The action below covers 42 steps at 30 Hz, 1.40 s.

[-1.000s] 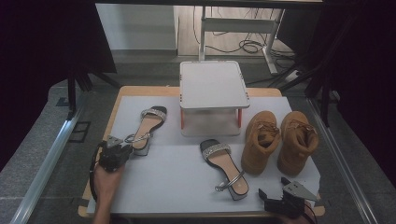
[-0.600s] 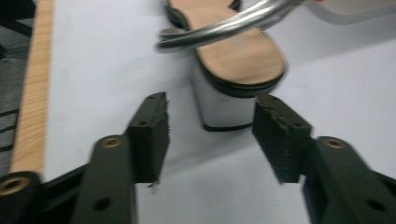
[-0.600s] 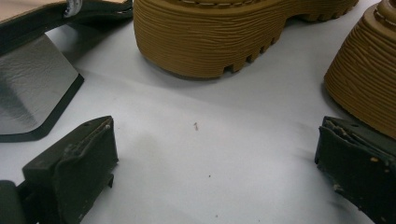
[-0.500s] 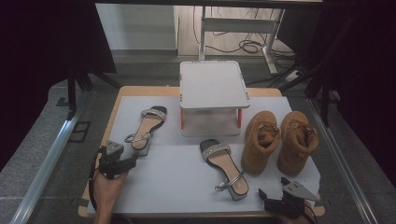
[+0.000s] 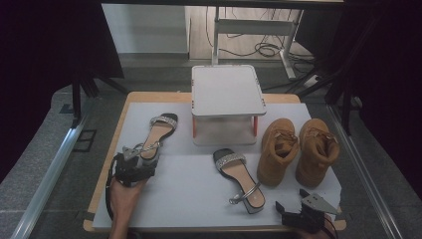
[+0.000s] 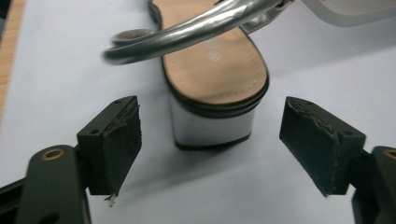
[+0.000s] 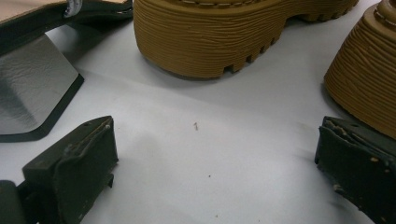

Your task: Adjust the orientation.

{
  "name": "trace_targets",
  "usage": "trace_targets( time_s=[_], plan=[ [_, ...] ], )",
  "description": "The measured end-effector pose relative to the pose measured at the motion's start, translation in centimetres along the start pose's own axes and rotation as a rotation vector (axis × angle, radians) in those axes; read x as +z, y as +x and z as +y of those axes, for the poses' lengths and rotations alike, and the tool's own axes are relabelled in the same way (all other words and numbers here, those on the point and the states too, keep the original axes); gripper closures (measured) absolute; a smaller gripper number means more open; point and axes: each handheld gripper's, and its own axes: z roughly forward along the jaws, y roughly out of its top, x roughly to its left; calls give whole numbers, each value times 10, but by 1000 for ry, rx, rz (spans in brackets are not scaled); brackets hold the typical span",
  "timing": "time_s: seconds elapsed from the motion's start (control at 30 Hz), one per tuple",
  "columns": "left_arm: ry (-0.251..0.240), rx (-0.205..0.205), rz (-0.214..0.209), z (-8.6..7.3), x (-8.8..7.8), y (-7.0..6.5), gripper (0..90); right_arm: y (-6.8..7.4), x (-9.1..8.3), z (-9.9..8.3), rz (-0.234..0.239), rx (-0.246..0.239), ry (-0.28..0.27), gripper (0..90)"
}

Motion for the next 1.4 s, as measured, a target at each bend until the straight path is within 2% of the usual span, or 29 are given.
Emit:
trace_targets(
  time_s=[0.4, 0.73, 1.07, 1.4],
  plan=[
    [24, -23, 29, 12, 24, -4, 204, 0, 0, 0, 0, 0, 0, 0],
    [40, -25, 72, 24, 41, -7, 213, 0, 0, 0, 0, -2, -1, 0],
    [51, -35, 92, 28, 54, -6, 244, 0, 0, 0, 0, 1, -2, 0],
    [41, -55, 92, 29, 57, -3, 308, 0, 0, 0, 0, -1, -1, 0]
  ],
)
